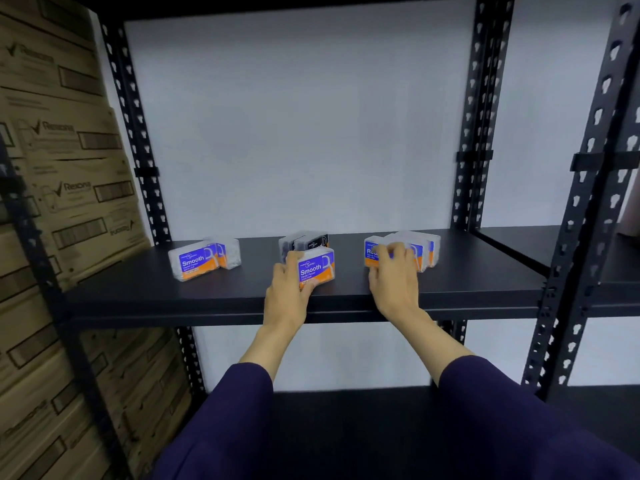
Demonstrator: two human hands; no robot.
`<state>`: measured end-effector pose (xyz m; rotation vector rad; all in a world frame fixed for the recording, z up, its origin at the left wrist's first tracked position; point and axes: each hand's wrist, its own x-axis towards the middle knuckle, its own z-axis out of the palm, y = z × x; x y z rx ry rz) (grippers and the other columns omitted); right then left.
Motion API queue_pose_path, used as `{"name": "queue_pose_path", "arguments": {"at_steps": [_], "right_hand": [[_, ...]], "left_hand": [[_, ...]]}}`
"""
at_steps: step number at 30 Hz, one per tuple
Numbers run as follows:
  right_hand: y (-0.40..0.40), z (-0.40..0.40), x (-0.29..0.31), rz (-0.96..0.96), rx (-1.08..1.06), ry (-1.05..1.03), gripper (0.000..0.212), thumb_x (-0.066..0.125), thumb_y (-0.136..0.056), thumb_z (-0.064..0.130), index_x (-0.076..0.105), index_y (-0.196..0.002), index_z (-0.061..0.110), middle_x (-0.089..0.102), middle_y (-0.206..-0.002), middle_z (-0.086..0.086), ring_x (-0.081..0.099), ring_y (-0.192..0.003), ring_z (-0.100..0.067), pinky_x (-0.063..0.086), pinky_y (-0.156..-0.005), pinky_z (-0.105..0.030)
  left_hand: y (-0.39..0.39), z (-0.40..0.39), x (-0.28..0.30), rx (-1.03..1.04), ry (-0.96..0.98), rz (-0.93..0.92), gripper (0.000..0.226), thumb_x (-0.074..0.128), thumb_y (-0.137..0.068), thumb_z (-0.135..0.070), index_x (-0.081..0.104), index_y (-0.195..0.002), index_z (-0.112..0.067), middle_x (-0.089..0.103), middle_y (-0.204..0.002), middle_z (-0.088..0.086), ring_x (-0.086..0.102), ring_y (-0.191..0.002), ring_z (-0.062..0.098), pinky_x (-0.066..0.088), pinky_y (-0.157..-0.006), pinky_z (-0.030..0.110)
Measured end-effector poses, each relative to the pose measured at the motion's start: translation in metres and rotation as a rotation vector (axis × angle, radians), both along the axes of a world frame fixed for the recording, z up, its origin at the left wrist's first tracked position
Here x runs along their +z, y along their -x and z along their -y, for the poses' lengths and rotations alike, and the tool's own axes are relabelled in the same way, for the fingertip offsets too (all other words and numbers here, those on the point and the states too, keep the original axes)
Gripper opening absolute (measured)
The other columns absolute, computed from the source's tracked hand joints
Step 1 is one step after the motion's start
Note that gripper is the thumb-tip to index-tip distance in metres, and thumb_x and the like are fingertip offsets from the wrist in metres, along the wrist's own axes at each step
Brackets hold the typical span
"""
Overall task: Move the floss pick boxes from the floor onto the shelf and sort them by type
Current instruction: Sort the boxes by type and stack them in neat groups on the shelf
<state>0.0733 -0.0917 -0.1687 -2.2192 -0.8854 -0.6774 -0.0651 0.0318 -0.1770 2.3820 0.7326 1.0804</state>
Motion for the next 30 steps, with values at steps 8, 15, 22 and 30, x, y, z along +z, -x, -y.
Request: {"name": "queue_pose_path", "arguments": {"at_steps": [8, 15, 22, 30], "right_hand": [[0.036, -0.032, 0.001, -0.123, 0.26, 0.334, 0.035, 0.035, -0.099, 0.038, 0.061, -0.114, 0.019, 0.064, -0.119, -0.004, 0.057, -0.108, -0.023, 0.039, -0.094, -0.037], [0.04, -0.027, 0.0, -0.072, 0.263, 0.323, 0.039, 0.03, -0.101, 0.041, 0.06, -0.123, 0.028, 0.062, -0.123, 0.002, 0.054, -0.114, -0.018, 0.038, -0.096, -0.034], [0.039, -0.028, -0.001, -0.09, 0.264, 0.32, 0.039, 0.029, -0.101, 0.043, 0.059, -0.124, 0.032, 0.061, -0.125, 0.006, 0.052, -0.118, -0.016, 0.036, -0.101, -0.036], [0.041, -0.027, -0.001, -0.103, 0.256, 0.325, 0.039, 0.03, -0.101, 0.043, 0.058, -0.126, 0.034, 0.058, -0.132, 0.008, 0.047, -0.127, -0.016, 0.032, -0.106, -0.035]], "left_hand": [[0.054, -0.043, 0.0, 0.196, 0.042, 0.054, 0.05, 0.054, -0.097, -0.022, 0.031, -0.141, -0.022, 0.043, -0.127, 0.011, 0.051, -0.111, 0.023, 0.047, -0.08, 0.033], [0.118, -0.125, 0.007, 0.47, 0.036, -0.063, 0.051, 0.059, -0.093, -0.014, 0.035, -0.138, -0.019, 0.011, -0.159, 0.013, 0.019, -0.142, 0.042, 0.026, -0.112, 0.058], [0.111, -0.152, 0.011, 0.404, 0.109, -0.133, 0.051, 0.058, -0.093, -0.019, 0.03, -0.135, -0.022, 0.039, -0.147, 0.012, 0.031, -0.137, 0.04, 0.014, -0.112, 0.065], [0.094, -0.162, 0.016, 0.453, 0.208, -0.182, 0.055, 0.053, -0.095, -0.02, 0.025, -0.141, -0.031, 0.034, -0.149, 0.009, 0.031, -0.137, 0.042, 0.002, -0.112, 0.066]]}}
